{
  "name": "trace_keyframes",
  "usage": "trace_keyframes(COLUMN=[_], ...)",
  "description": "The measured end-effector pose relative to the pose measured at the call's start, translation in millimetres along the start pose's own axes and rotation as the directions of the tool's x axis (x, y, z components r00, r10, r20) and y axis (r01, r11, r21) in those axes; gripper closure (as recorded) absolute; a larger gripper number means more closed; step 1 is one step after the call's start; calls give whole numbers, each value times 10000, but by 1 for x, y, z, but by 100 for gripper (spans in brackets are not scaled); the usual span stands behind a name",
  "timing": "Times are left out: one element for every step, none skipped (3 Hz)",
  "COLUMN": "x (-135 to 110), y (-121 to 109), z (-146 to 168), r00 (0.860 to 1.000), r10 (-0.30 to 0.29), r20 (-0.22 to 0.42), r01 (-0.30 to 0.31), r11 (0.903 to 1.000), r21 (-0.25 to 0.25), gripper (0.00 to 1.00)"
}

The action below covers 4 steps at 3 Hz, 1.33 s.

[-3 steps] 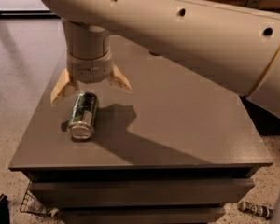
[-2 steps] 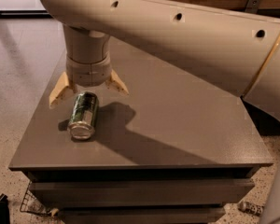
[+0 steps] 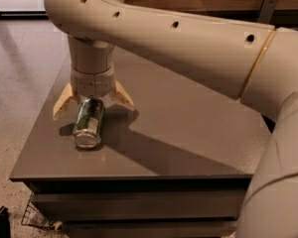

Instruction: Place green can upright

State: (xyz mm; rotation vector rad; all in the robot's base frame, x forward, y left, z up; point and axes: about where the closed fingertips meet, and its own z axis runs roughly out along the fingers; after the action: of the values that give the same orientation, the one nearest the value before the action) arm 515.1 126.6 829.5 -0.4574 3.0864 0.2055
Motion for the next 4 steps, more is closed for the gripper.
trace_keyframes(x=[4, 7, 7, 8], y=[-6, -10, -10, -10], z=[5, 5, 4, 4], r00=[9991, 9962, 9959, 9959], r10=[391, 705, 722, 710], r20=[187, 507, 554, 568], r01=[-386, -683, -697, -685], r11=[9990, 9967, 9965, 9966], r21=[-238, -437, -456, -453], gripper=[18, 41, 64, 88])
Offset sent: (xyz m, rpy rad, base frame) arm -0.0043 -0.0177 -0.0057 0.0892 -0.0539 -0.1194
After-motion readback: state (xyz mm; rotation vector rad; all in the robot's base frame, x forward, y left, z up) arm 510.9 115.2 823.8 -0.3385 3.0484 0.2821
